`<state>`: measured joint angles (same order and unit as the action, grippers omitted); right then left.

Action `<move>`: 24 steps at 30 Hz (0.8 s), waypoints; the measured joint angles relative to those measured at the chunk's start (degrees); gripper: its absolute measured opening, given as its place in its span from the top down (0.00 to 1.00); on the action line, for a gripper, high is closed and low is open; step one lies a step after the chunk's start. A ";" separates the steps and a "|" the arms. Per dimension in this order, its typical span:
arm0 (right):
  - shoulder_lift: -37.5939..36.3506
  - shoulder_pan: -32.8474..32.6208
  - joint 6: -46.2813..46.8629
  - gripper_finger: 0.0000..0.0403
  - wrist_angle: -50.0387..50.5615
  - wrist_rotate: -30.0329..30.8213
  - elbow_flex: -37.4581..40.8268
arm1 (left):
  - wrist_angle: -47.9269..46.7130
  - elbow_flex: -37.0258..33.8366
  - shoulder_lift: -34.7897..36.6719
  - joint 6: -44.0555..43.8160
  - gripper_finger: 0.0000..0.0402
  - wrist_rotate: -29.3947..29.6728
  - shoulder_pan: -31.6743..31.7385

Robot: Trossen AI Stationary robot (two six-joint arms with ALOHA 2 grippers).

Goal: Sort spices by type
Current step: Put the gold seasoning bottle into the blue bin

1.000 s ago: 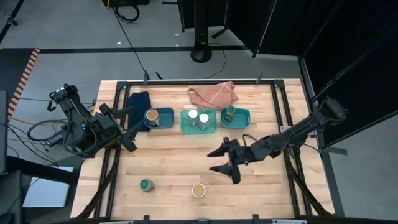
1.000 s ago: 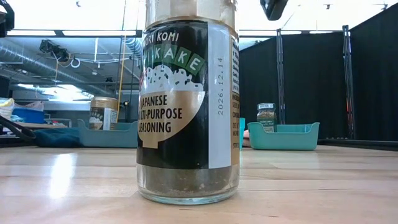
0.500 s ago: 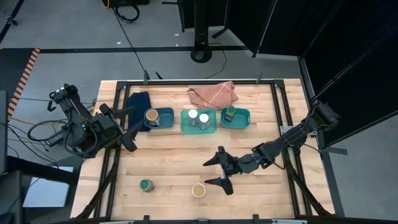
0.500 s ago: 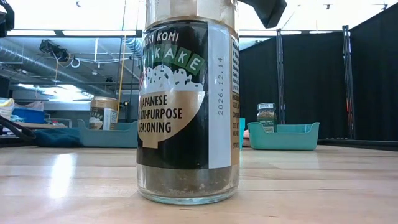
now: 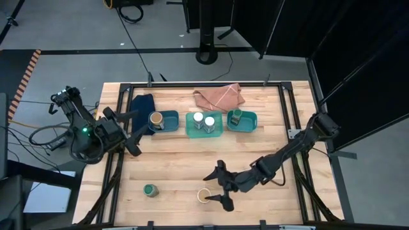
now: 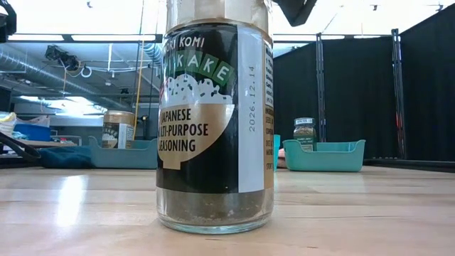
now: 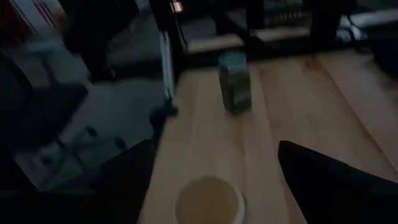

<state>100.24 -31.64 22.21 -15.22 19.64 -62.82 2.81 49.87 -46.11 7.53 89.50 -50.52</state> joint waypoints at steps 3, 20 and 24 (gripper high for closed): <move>1.60 -0.32 -1.11 0.13 3.57 0.17 -1.68 | -1.29 0.01 -0.02 -0.79 0.23 -0.01 0.00; 2.82 -0.66 -2.94 0.13 6.68 0.76 -2.11 | -1.11 0.02 -0.02 -0.94 0.23 -0.14 0.00; 2.82 -0.99 -3.41 0.13 6.82 0.35 -2.11 | -1.32 0.01 -0.02 -0.94 0.23 -0.14 0.00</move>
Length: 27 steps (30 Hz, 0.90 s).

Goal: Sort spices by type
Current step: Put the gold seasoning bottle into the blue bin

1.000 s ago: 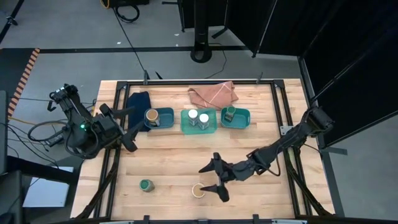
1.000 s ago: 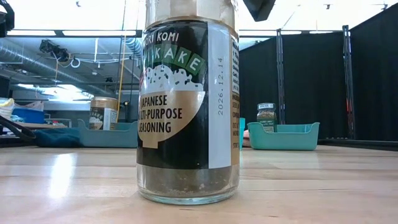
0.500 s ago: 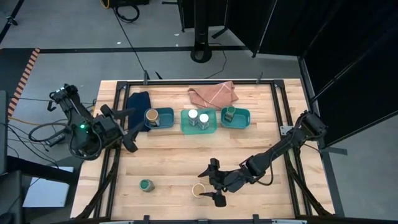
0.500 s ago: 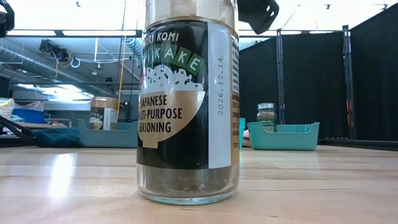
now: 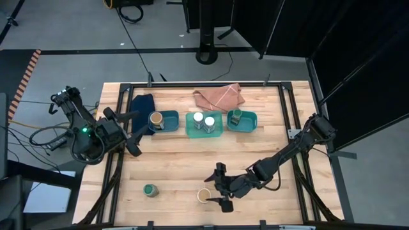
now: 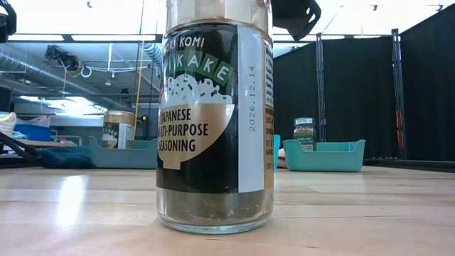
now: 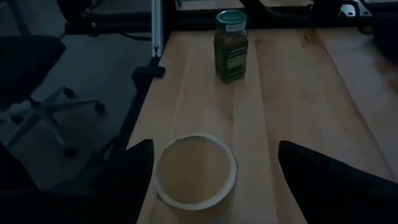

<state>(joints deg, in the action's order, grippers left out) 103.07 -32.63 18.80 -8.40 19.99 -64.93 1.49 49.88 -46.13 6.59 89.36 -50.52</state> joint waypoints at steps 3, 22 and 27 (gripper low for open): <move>0.00 -0.27 -0.62 0.13 -0.83 -0.05 0.00 | -0.17 -0.01 0.00 0.05 0.23 0.00 0.00; 0.00 -0.12 -3.60 0.13 -2.33 -0.13 0.02 | -0.19 0.00 0.00 0.20 0.23 0.00 0.00; 1.79 0.18 -3.66 0.13 -4.13 -0.15 0.00 | -0.21 -0.01 0.00 0.20 0.23 0.00 0.00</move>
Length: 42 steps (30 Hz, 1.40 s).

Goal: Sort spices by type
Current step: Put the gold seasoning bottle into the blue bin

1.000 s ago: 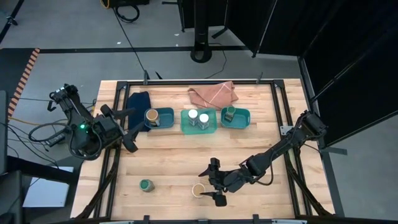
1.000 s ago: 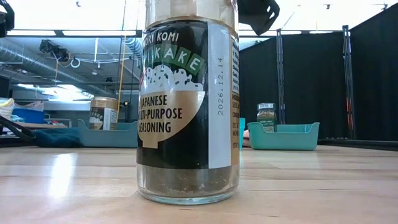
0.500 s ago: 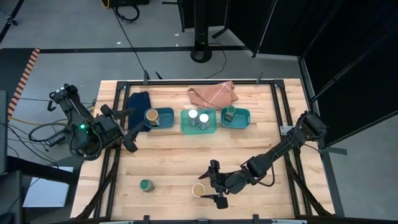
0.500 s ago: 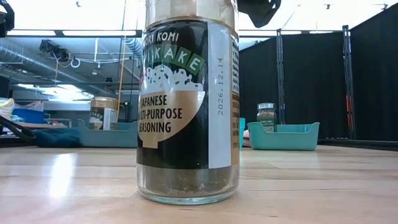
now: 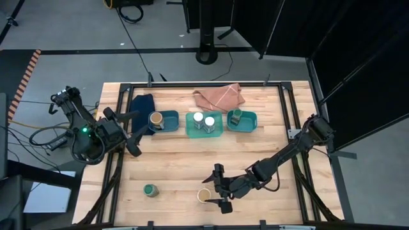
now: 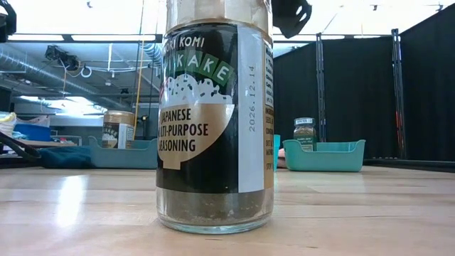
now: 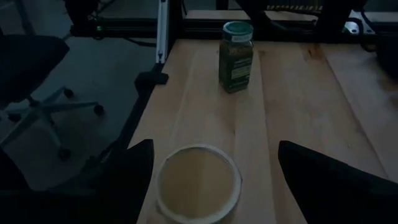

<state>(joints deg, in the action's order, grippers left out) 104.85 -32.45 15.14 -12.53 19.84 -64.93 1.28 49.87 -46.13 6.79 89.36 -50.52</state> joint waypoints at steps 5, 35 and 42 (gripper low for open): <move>4.26 0.00 -0.33 0.13 -1.58 -1.30 -3.36 | 0.02 0.00 0.02 0.02 0.23 0.01 0.00; 4.68 1.84 -4.70 0.13 2.43 -10.08 -4.35 | 0.01 0.02 0.01 0.17 0.23 0.02 0.02; 4.68 1.93 -5.19 0.13 3.61 -10.01 -4.35 | 0.00 0.02 0.01 0.09 0.23 0.02 0.02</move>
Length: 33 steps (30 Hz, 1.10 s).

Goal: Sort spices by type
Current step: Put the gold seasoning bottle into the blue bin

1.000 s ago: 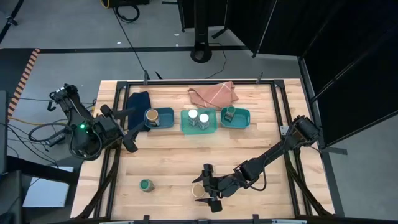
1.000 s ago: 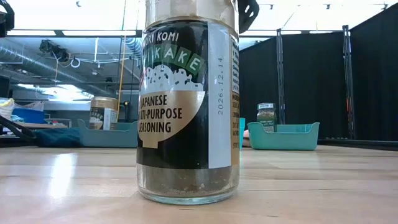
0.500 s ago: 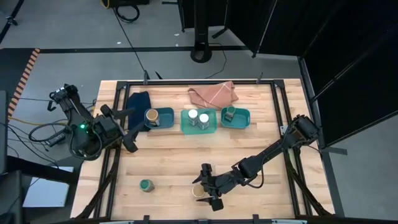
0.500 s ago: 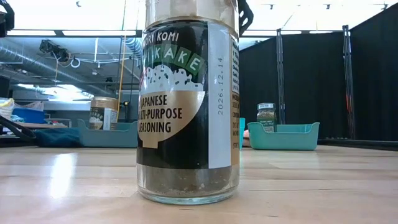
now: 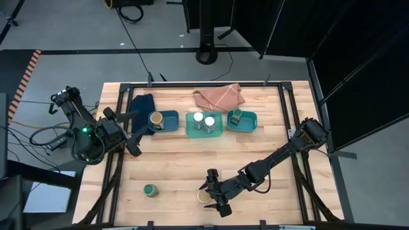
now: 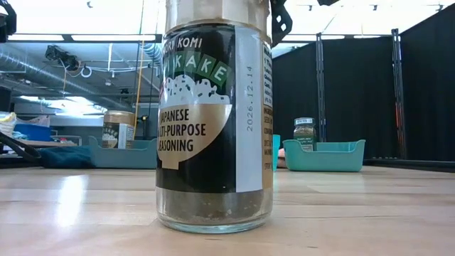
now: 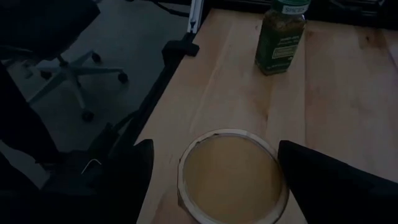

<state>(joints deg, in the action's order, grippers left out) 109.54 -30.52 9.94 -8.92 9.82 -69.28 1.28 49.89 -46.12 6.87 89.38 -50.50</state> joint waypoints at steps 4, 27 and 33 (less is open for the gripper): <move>0.00 0.06 -0.29 0.13 0.02 0.00 0.00 | 0.02 0.00 0.00 -0.04 0.23 0.00 0.00; 0.00 1.03 -0.96 0.13 1.48 0.98 0.04 | 0.02 0.00 0.01 0.11 0.23 0.00 0.00; 0.00 1.09 -1.05 0.13 2.46 0.92 0.04 | 0.02 0.00 -0.01 0.13 0.23 0.00 0.00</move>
<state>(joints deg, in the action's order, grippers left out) 109.54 -29.43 8.89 -6.46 10.74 -69.23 1.30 49.89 -46.13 7.01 89.38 -50.50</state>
